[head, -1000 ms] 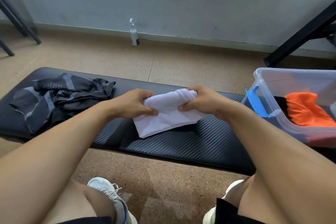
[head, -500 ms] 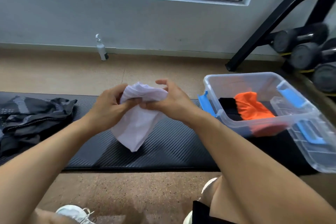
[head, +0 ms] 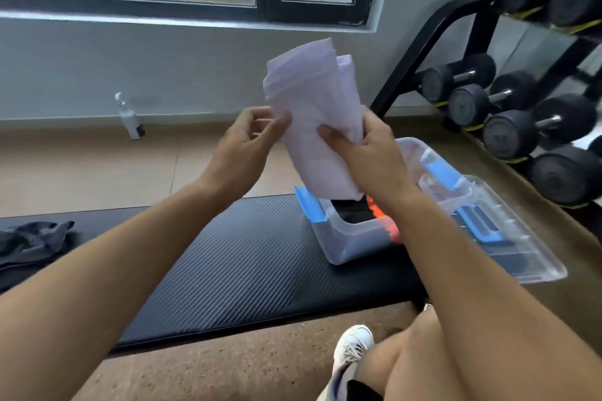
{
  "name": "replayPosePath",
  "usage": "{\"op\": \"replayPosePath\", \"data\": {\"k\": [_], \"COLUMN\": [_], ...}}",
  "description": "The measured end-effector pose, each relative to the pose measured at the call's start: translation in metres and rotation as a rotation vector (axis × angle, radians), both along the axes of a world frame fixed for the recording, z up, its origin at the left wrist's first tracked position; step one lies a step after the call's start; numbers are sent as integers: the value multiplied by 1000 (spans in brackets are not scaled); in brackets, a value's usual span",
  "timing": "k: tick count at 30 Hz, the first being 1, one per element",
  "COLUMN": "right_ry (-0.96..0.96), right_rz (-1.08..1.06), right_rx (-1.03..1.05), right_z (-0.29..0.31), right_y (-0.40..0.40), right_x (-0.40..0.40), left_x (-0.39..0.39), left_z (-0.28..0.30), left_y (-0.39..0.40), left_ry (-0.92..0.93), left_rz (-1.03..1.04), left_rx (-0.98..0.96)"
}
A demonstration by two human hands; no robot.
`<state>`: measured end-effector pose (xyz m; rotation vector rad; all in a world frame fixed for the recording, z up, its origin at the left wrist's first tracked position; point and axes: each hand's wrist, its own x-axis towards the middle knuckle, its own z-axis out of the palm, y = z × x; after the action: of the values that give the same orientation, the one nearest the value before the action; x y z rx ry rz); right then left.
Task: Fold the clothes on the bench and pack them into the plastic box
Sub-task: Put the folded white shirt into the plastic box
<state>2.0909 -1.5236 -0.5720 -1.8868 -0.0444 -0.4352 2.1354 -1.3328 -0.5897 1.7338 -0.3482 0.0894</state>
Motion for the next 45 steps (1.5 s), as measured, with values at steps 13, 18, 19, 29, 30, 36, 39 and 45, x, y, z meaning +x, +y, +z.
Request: {"op": "replayPosePath", "data": {"k": [13,18,19,29,30,36,39,45], "right_ry": [633,840,856,898,784,636,752,915], "right_rz": [-138,-59,-35,-88,-160,219,294,361], "right_rx": [-150,-389,-481,-1014,-1005,-1032,-1157,-1246], "right_z": [-17,-17,-19,-17,-12,-15,-36,-54], "right_y": [-70,-62,-59,-48,-50,-45,-47,-40], "right_x": [27,32,33,44,44,45,50,56], "left_x": [-7,3,4,10,11,13,12,12], "left_z": [-82,-81,-81,-73,-72,-72,-70,-69], "left_y": [-19,-25,-27,-39,-39,-40,-39,-38], "left_ry": [-304,-353,-335,-235,-225,-193,-181,-158], "left_rz": [-144,-148,-159,-254,-262,-294,-303,-315], "left_rx": [625,685,688,802,809,828,836,834]}}
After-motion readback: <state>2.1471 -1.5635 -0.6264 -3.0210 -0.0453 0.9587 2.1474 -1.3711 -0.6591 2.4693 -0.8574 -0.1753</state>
